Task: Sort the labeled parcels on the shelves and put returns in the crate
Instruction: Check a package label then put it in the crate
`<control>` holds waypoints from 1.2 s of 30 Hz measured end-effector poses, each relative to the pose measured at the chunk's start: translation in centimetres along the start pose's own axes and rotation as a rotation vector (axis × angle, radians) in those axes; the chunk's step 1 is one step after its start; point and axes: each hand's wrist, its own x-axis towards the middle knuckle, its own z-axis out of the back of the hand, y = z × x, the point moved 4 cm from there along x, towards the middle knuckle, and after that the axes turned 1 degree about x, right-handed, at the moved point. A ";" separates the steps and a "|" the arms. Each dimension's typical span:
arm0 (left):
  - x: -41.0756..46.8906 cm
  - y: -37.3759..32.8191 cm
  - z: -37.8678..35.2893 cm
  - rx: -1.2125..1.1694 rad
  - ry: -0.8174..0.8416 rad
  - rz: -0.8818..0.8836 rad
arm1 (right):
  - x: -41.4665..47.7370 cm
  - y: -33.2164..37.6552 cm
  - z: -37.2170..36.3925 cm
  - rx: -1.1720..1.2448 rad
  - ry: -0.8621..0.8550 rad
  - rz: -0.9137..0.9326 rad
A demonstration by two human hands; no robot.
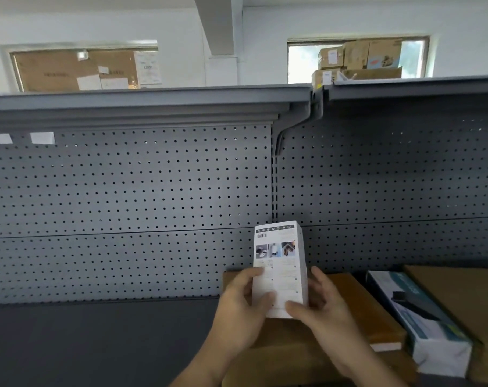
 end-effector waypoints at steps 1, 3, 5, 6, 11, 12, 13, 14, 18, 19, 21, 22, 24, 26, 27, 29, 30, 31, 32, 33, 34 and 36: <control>0.0 -0.3 -0.2 -0.014 0.001 0.004 | 0.0 0.2 -0.1 0.004 -0.002 0.015; 0.1 -0.9 -0.6 -0.012 0.003 0.007 | -0.2 0.7 -0.4 -0.026 -0.013 0.070; 0.0 -1.5 -0.9 -0.028 0.025 0.031 | -0.4 1.4 -0.4 -0.085 0.005 0.116; 0.0 -1.8 -1.0 -0.047 0.037 0.044 | -0.6 1.6 -0.4 -0.080 0.018 0.139; 0.2 -2.1 -1.2 -0.093 0.089 0.041 | -1.1 1.9 -0.6 -0.022 0.097 0.172; 0.2 -2.1 -1.2 -0.098 0.096 0.030 | -1.1 1.8 -0.6 -0.035 0.102 0.172; 0.2 -2.1 -1.1 -0.098 0.099 0.020 | -1.0 1.8 -0.6 -0.052 0.097 0.173; 0.2 -2.1 -1.0 -0.097 0.097 0.016 | -1.0 1.7 -0.5 -0.067 0.087 0.173; -0.1 -1.7 -0.5 -0.093 0.122 0.013 | -0.5 1.6 -0.2 -0.114 0.023 0.157; -0.2 -1.6 -0.4 -0.088 0.134 0.006 | -0.3 1.6 -0.2 -0.128 0.007 0.152; -0.2 -1.4 -0.2 -0.079 0.152 0.003 | 0.1 1.6 -0.2 -0.134 -0.005 0.134; -0.2 -1.3 0.0 -0.077 0.158 0.007 | 0.4 1.6 -0.3 -0.121 0.007 0.116; -0.1 -1.3 0.4 -0.084 0.160 0.003 | 0.7 1.7 -0.6 -0.099 0.049 0.053; 0.0 -1.4 0.7 -0.085 0.144 -0.032 | 0.8 2.0 -1.0 -0.114 0.099 0.008; -0.1 -1.5 0.9 -0.076 0.127 -0.054 | 0.7 2.3 -1.2 -0.129 0.118 0.004; -0.1 -1.6 1.1 -0.063 0.077 -0.088 | 0.7 2.5 -1.4 -0.152 0.117 0.014; -0.1 -1.6 1.1 -0.059 0.047 -0.094 | 0.8 2.4 -1.4 -0.155 0.104 0.016; -0.2 -1.6 1.0 -0.053 0.018 -0.096 | 0.8 2.2 -1.3 -0.152 0.085 0.011; -0.2 -1.6 1.0 -0.043 -0.010 -0.094 | 0.9 2.1 -1.2 -0.146 0.062 0.008; -0.3 -1.7 1.0 -0.037 -0.027 -0.091 | 0.9 2.0 -1.1 -0.139 0.037 0.006; -0.4 -1.7 0.9 -0.044 -0.031 -0.087 | 0.9 2.0 -1.0 -0.133 0.019 0.010; -0.4 -1.7 0.7 -0.060 -0.010 -0.073 | 0.9 2.0 -0.8 -0.136 -0.003 0.028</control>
